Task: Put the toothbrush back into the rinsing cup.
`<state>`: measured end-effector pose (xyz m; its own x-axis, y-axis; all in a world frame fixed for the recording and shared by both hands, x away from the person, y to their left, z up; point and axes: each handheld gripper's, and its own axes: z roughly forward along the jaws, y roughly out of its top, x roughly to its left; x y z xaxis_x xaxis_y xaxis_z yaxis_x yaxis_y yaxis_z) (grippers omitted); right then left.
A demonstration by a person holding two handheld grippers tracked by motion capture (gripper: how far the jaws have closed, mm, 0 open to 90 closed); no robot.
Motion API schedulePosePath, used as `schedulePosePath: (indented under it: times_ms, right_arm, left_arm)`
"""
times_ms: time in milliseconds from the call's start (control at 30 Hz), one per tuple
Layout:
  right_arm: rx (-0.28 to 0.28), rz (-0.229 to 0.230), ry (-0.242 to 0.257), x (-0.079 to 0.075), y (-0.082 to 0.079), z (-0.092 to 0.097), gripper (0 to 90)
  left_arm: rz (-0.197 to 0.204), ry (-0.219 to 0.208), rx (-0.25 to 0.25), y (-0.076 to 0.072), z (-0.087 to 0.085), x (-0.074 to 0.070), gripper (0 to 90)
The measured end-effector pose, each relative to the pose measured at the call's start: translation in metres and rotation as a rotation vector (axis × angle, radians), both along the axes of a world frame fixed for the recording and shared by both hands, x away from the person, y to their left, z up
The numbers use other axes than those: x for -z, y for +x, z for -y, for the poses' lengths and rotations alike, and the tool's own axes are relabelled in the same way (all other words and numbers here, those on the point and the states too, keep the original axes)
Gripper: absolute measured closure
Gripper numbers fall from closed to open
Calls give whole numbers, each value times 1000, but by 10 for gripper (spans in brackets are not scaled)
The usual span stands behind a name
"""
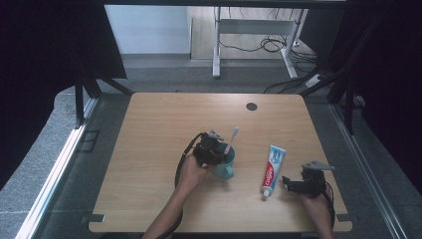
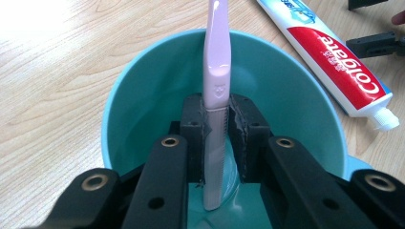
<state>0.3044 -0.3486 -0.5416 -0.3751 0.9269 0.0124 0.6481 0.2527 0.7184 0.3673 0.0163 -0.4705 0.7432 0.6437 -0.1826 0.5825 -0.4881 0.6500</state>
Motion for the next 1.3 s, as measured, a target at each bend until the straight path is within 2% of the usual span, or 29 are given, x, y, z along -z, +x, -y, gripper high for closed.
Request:
schedulePosePath:
  times_ms: [267,300,567,700,767,933,1100,1300]
  right_arm:
    - [0,0,-1,0,0,0,59]
    - [-1,0,-1,0,0,0,59]
    - [-1,0,0,0,0,0,59]
    - [-1,0,-1,0,0,0,59]
    - [0,-1,-2,0,0,0,59]
    - [0,-1,-2,0,0,0,59]
    - [0,0,-3,0,0,0,59]
    - [0,0,-2,0,0,0,59]
  left_arm:
    - [13,3,-1,-2,1,-2,677]
    - [14,3,-2,-2,1,-2,643]
    - [48,15,-3,-5,2,-7,563]
    - [69,32,-2,-6,2,-11,497]
    - [72,28,-17,-7,2,-13,445]
    - [77,35,-14,-8,1,-16,360]
    - [103,47,-18,-11,2,-22,279]
    - [116,41,-20,-12,-2,-28,251]
